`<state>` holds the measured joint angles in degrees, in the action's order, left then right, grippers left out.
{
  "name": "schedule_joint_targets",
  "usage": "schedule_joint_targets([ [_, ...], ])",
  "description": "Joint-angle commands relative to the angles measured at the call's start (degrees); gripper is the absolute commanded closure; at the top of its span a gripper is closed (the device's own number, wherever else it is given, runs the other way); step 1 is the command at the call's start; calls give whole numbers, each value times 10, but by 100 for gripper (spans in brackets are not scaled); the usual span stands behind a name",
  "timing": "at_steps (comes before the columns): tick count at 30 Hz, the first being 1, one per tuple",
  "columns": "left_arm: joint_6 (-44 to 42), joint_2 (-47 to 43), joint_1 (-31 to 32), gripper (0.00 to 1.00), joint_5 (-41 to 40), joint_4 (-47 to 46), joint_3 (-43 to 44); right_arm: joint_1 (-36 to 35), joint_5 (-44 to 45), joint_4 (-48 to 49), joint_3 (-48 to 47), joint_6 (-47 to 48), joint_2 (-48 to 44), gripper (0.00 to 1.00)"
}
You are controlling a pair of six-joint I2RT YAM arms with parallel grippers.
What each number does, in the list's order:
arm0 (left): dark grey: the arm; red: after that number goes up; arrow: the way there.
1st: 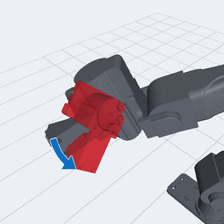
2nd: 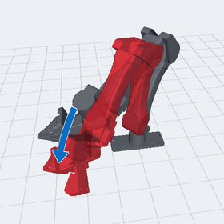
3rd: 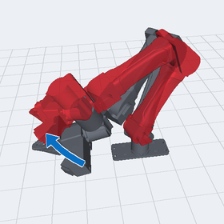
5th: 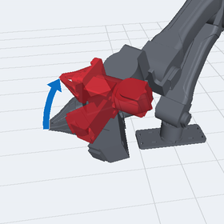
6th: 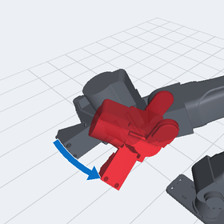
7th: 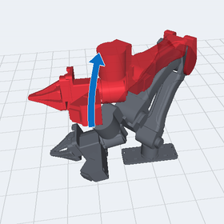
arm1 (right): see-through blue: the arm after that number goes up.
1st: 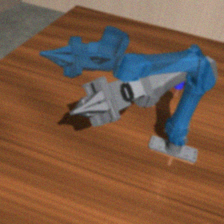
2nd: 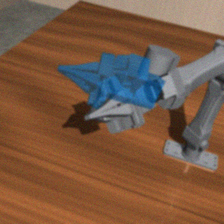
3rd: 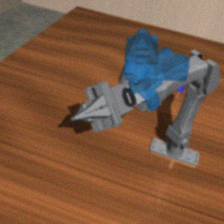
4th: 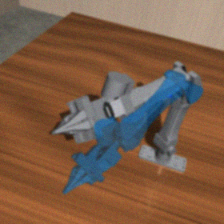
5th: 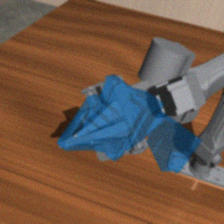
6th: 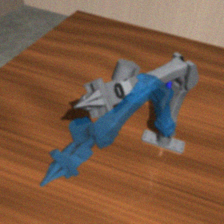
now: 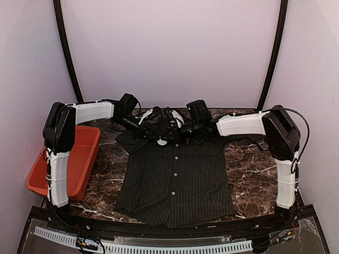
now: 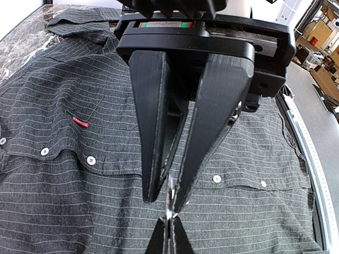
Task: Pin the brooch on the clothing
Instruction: Pass from the right arm to the left
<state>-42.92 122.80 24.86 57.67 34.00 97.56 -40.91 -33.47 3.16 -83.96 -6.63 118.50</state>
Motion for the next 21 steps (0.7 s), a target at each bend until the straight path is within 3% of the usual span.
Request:
schedule_joint_targets([
  [1, -9, -1, -4, 99, 5, 20, 12, 1, -7, -1, 6, 7, 4, 85],
  [21, -12, -1, -7, 99, 6, 23, 13, 1, -9, -8, 15, 21, 5, 85],
])
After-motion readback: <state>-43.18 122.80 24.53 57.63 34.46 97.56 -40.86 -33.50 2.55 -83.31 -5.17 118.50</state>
